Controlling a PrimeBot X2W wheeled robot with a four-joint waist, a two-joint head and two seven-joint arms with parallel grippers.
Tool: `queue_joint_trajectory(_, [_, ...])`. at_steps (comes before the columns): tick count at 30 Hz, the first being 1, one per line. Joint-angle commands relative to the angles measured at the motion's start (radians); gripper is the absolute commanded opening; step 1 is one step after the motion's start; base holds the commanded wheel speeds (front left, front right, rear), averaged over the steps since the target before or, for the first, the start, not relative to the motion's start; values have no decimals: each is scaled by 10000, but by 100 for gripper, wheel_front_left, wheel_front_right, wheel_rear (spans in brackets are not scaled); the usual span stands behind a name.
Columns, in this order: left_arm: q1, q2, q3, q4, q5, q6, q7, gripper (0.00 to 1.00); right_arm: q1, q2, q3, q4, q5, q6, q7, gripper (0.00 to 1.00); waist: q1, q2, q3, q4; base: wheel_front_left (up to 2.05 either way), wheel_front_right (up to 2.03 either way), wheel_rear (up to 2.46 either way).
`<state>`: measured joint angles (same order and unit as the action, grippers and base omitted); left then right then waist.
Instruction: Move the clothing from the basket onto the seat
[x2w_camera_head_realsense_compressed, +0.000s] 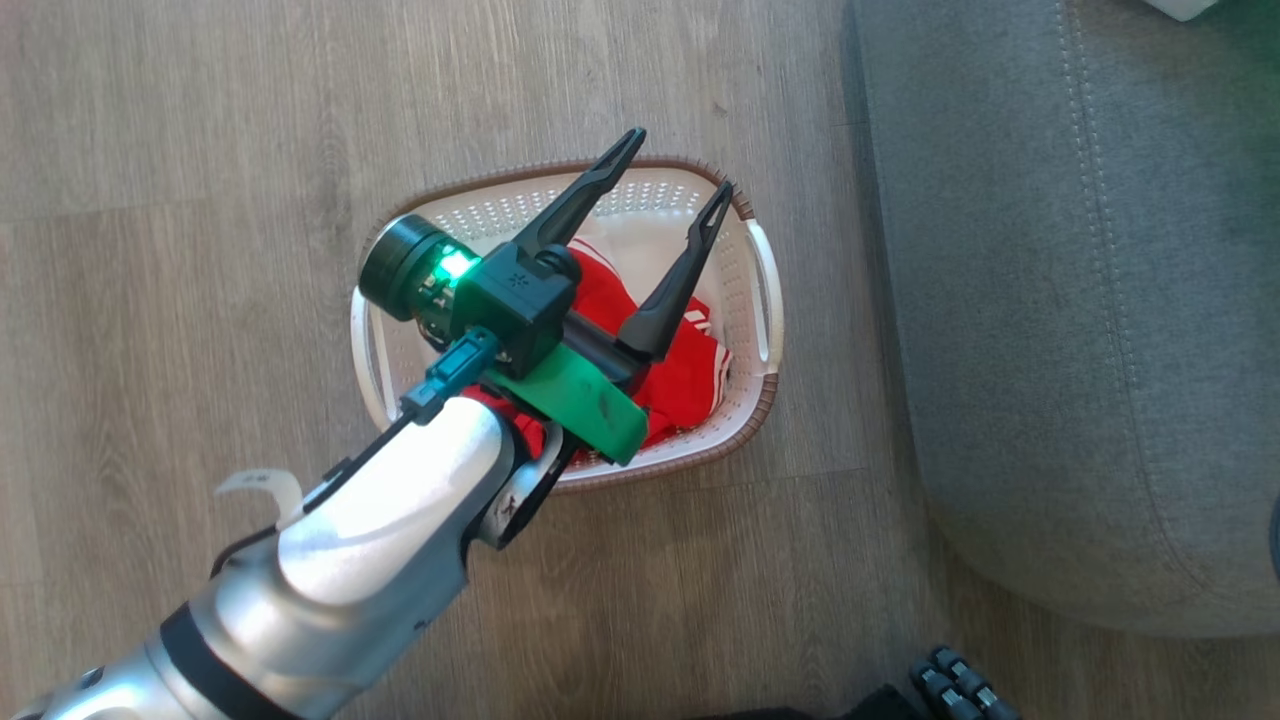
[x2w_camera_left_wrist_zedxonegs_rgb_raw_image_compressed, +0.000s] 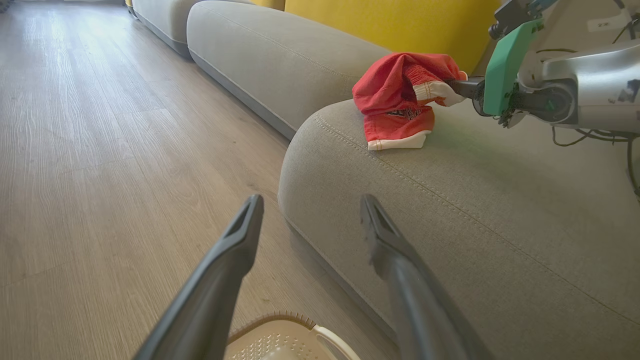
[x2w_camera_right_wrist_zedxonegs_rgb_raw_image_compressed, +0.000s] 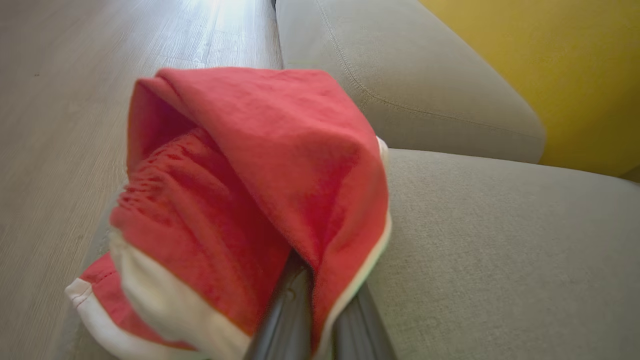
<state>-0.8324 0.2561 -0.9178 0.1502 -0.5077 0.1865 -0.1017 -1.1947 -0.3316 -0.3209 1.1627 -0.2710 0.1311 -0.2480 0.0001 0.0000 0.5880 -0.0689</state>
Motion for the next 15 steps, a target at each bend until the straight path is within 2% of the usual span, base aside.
queue_joint_trajectory(1, [-239,252,265,-247,93,61,-12,100,103,58,20,-229,-78,-4,-106,35,-1,0,-10,-26,0,0,0])
queue_joint_trajectory(2, [-237,276,263,-229,89,61,-8,100,157,70,-4,-192,-102,-4,-114,42,-1,0,-17,-48,0,0,0])
queue_joint_trajectory(3, [-235,300,262,-214,85,61,-4,100,204,68,-59,-145,-91,-4,-120,63,-1,0,-22,-69,0,0,0])
queue_joint_trajectory(4, [-231,323,263,-201,79,63,-2,100,254,68,-109,-93,-77,-4,-124,97,-1,0,-31,-89,0,0,0])
queue_joint_trajectory(5, [-216,346,265,-184,71,70,-4,100,322,104,-122,-69,-89,-4,-128,100,-1,0,-51,-116,0,0,0])
queue_joint_trajectory(15, [66,518,300,-15,-102,178,-45,100,1490,536,34,-757,572,-4,-135,100,-1,0,-530,-479,0,0,0])
